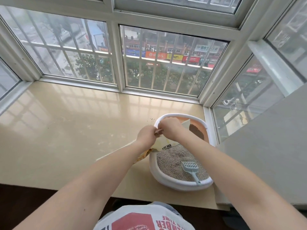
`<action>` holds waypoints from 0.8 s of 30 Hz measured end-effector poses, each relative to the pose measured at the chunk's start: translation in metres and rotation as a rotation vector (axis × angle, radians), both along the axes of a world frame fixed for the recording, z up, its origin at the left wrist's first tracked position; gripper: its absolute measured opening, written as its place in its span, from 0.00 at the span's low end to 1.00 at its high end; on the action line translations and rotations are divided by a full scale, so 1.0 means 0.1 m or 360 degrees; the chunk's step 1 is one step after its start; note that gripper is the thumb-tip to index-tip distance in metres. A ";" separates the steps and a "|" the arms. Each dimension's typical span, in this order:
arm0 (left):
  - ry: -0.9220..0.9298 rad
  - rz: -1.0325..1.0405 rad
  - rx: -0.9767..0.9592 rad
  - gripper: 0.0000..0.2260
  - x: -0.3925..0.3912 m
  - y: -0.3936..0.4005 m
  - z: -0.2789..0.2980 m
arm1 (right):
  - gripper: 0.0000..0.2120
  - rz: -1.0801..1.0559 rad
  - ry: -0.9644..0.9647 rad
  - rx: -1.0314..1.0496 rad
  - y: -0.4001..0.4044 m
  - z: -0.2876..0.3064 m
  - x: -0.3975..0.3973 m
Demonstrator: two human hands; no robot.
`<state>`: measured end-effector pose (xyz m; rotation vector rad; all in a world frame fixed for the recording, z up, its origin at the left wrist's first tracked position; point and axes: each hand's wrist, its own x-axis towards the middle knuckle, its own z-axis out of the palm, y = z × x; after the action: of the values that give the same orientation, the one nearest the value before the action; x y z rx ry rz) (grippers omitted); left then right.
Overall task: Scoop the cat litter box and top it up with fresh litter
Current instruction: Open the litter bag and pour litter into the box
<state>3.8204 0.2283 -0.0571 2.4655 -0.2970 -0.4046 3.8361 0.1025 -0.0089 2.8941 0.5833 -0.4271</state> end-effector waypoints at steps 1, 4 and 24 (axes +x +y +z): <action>0.0018 0.0026 -0.0018 0.08 0.00 0.02 0.01 | 0.08 0.0002 0.0001 0.0015 0.00 0.00 0.00; 0.0032 0.0032 -0.0063 0.10 0.01 0.08 0.01 | 0.09 0.0018 0.0043 0.0097 -0.04 0.03 0.01; 0.0283 0.0395 -0.0377 0.19 -0.11 0.77 -0.11 | 0.09 -0.0658 0.0158 0.0793 -0.46 -0.14 0.03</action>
<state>3.8096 0.3053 -0.0678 2.1829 0.0346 -0.4506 3.8393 0.0565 -0.0231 3.5008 0.0980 -0.5451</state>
